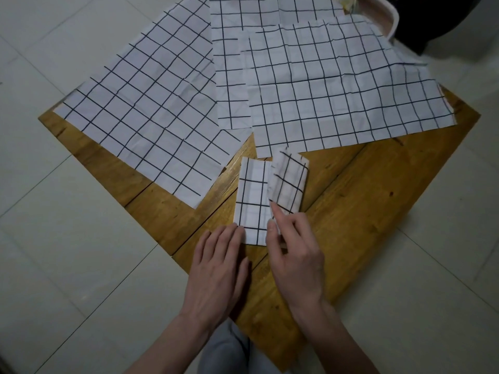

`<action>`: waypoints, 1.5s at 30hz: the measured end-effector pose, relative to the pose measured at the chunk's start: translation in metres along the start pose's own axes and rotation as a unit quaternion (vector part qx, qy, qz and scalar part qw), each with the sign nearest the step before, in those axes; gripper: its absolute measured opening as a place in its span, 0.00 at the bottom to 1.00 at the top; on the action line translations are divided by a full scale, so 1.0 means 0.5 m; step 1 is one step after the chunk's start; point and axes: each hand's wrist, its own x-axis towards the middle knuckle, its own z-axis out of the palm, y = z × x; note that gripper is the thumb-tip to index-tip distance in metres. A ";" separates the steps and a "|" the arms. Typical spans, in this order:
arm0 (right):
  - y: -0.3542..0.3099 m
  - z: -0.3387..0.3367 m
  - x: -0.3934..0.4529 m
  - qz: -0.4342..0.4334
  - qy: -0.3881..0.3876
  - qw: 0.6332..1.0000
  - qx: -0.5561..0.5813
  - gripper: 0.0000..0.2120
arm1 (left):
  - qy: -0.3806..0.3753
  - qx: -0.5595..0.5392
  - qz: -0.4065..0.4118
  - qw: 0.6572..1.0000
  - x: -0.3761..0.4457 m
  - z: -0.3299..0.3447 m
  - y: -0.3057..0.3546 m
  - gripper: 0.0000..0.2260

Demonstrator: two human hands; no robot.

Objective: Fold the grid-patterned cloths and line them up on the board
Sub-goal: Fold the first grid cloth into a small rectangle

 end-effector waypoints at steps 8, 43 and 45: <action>-0.004 0.057 -0.002 -0.034 -0.078 0.996 -0.040 0.16 | 0.028 -0.051 -0.009 0.998 0.002 0.003 -0.003 0.26; 0.083 -0.041 0.012 -0.053 -0.203 0.943 -0.260 0.24 | -0.020 0.117 0.072 0.990 0.003 0.008 -0.003 0.28; 0.070 -0.037 -0.003 -0.039 -0.206 0.943 -0.258 0.25 | -0.011 0.107 0.046 0.993 0.014 -0.001 -0.014 0.28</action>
